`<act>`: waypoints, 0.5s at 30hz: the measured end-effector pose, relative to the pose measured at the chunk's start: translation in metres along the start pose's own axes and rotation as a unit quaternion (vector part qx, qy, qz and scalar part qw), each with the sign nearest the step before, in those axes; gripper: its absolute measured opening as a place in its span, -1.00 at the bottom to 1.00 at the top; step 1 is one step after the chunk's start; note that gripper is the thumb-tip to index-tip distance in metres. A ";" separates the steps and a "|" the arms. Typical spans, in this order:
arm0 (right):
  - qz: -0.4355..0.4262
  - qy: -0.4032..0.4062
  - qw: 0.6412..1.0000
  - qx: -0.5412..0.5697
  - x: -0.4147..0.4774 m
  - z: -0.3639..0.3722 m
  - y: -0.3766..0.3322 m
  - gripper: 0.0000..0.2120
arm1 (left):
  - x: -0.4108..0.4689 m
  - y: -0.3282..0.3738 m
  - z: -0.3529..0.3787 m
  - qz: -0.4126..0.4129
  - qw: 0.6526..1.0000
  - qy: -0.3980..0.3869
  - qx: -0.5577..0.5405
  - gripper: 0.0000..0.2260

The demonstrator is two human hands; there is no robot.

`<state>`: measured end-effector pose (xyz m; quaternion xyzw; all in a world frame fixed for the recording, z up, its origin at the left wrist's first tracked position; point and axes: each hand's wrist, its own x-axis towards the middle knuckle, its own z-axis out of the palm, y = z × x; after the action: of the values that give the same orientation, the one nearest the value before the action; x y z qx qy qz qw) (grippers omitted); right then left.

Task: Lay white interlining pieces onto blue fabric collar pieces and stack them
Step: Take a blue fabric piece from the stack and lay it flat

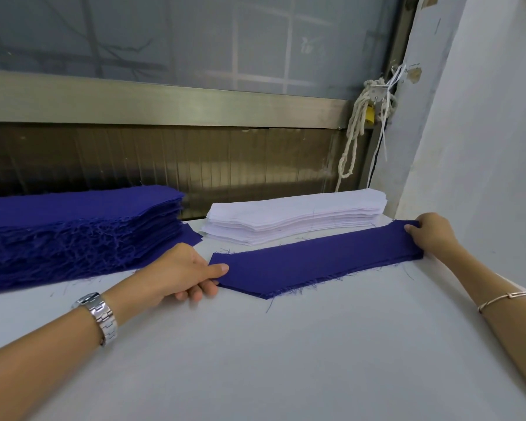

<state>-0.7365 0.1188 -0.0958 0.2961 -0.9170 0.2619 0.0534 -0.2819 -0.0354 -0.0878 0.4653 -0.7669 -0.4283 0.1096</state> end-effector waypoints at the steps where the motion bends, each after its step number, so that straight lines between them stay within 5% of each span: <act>1: -0.003 -0.001 1.000 -0.007 0.000 0.000 -0.001 -0.78 | 0.000 0.000 0.000 0.001 1.000 0.002 0.002 -0.68; 10: 0.021 -0.002 0.999 -0.028 -0.001 -0.002 0.002 -0.76 | 0.005 -0.003 0.001 0.003 0.999 0.019 0.028 -0.67; 15: 0.040 0.008 0.999 -0.010 -0.004 -0.002 0.003 -0.74 | 0.005 -0.010 -0.004 0.022 0.987 0.071 0.140 -0.49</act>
<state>-0.7349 0.1241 -0.0965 0.2564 -0.9302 0.2574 0.0530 -0.2762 -0.0431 -0.0937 0.4881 -0.8199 -0.2795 0.1072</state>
